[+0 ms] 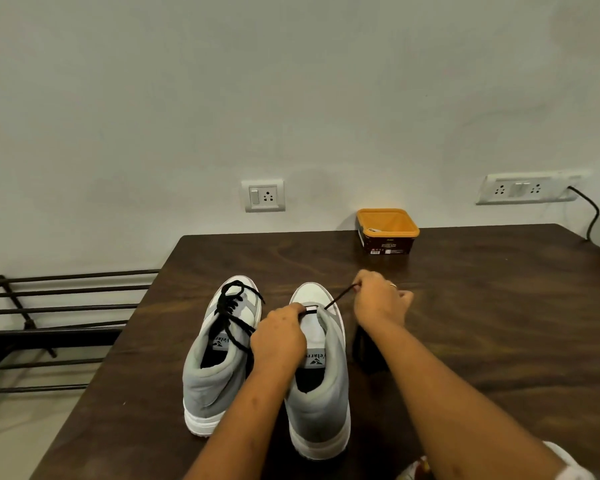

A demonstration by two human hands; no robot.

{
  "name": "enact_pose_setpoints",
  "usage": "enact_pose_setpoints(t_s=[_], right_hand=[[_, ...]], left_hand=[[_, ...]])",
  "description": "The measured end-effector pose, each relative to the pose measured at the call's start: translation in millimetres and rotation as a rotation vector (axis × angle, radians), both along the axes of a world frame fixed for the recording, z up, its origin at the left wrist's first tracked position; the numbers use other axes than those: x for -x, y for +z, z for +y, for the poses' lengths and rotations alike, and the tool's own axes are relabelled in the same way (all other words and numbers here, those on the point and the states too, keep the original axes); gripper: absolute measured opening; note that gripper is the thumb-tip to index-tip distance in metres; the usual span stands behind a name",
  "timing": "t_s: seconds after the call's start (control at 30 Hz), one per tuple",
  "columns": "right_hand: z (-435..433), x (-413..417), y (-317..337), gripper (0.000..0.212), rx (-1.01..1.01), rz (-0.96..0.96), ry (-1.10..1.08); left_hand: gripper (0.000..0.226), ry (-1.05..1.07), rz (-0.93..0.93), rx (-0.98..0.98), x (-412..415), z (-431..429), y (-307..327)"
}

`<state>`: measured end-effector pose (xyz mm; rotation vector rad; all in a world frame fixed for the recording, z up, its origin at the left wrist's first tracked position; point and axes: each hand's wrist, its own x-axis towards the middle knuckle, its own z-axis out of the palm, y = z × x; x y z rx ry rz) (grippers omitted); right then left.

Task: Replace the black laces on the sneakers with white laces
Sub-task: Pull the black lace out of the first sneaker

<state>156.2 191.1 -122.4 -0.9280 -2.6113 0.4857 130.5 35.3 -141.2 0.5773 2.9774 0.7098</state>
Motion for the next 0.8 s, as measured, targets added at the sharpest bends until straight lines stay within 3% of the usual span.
enact_pose_setpoints(t_s=[0.07, 0.13, 0.23, 0.3, 0.37, 0.43, 0.5, 0.6, 0.8], right_hand=[[14.1, -0.3, 1.0, 0.019, 0.248, 0.106, -0.216], [22.0, 2.1, 1.2, 0.016, 0.676, 0.394, -0.343], [14.6, 8.1, 11.2, 0.021, 1.276, 0.881, -0.35], [11.7, 11.7, 14.6, 0.029, 1.395, 0.912, -0.267], [12.5, 12.7, 13.1, 0.032, 1.191, 0.651, -0.118], [15.4, 9.8, 7.1, 0.032, 0.691, 0.25, 0.14], [11.2, 7.8, 3.6, 0.029, 0.382, -0.054, 0.35], [-2.2, 4.9, 7.8, 0.022, 0.22, -0.235, 0.474], [-5.0, 7.0, 13.0, 0.029, 0.021, -0.37, 0.452]], left_hand=[[0.054, -0.011, -0.005, 0.007, 0.0, 0.0, 0.6], [0.05, -0.029, 0.013, 0.015, -2.1, 2.8, -0.5], [0.049, -0.038, 0.04, 0.027, -6.1, 9.2, -2.4], [0.051, -0.03, 0.058, 0.024, -7.5, 10.8, -3.4], [0.05, -0.025, 0.065, 0.004, -8.0, 10.4, -4.5], [0.047, -0.025, 0.074, 0.002, -10.1, 10.0, -4.7], [0.041, -0.025, 0.102, 0.012, -12.6, 10.8, -5.4], [0.038, -0.008, 0.136, 0.019, -13.2, 12.1, -7.5], [0.038, 0.018, 0.142, 0.004, -9.4, 9.1, -9.1]])
